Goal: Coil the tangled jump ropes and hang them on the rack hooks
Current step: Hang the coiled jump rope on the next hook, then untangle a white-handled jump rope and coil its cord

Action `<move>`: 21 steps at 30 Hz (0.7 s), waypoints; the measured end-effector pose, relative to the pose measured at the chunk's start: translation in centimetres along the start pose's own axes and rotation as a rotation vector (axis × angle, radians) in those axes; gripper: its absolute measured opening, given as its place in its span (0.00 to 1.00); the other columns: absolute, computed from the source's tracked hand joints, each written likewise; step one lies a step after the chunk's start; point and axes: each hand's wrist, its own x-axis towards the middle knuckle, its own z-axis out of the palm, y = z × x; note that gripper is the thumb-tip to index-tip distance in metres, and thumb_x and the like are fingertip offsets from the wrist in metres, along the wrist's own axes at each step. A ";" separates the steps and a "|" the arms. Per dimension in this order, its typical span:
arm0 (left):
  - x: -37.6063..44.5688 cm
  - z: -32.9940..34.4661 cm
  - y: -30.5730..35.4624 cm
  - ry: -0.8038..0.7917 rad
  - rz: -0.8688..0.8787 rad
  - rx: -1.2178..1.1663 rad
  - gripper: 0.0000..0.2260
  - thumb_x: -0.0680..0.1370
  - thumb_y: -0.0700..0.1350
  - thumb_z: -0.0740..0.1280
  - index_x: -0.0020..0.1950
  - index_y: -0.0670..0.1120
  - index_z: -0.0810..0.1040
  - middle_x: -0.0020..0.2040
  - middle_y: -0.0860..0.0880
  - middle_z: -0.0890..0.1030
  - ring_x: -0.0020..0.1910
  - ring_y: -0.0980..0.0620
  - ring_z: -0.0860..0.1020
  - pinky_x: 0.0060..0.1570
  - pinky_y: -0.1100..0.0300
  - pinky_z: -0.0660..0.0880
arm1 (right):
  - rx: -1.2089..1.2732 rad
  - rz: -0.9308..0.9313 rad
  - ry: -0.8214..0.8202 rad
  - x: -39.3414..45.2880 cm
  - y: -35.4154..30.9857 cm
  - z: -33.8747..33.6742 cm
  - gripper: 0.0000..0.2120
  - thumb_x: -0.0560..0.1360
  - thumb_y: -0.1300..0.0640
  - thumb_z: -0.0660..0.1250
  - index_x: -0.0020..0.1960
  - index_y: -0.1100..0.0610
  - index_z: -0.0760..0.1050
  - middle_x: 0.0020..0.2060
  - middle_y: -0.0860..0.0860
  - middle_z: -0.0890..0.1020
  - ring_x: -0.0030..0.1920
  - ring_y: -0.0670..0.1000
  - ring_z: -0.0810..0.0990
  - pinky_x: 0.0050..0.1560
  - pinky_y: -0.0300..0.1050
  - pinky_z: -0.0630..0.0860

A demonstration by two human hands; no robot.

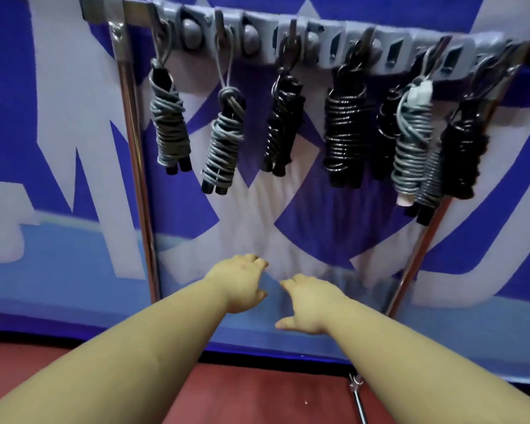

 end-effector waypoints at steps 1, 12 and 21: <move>0.6 1.4 -0.5 -0.016 -0.007 -0.001 0.25 0.80 0.53 0.61 0.74 0.46 0.61 0.74 0.47 0.63 0.71 0.46 0.64 0.67 0.52 0.65 | 0.001 -0.009 -0.014 0.9 0.0 1.2 0.37 0.72 0.38 0.65 0.73 0.56 0.59 0.67 0.54 0.68 0.67 0.56 0.68 0.65 0.52 0.68; 3.9 17.6 -3.5 -0.220 -0.065 -0.064 0.27 0.80 0.53 0.61 0.75 0.45 0.58 0.76 0.43 0.57 0.73 0.45 0.60 0.69 0.51 0.62 | 0.101 -0.010 -0.190 7.5 0.1 15.4 0.38 0.72 0.38 0.65 0.75 0.54 0.57 0.69 0.53 0.65 0.69 0.55 0.66 0.67 0.52 0.66; 3.7 29.7 -4.7 -0.411 -0.114 -0.128 0.28 0.80 0.53 0.61 0.77 0.46 0.57 0.78 0.44 0.54 0.75 0.44 0.58 0.70 0.51 0.62 | 0.173 0.022 -0.375 9.2 -0.2 26.9 0.40 0.72 0.38 0.66 0.76 0.53 0.55 0.71 0.52 0.64 0.70 0.55 0.65 0.69 0.50 0.66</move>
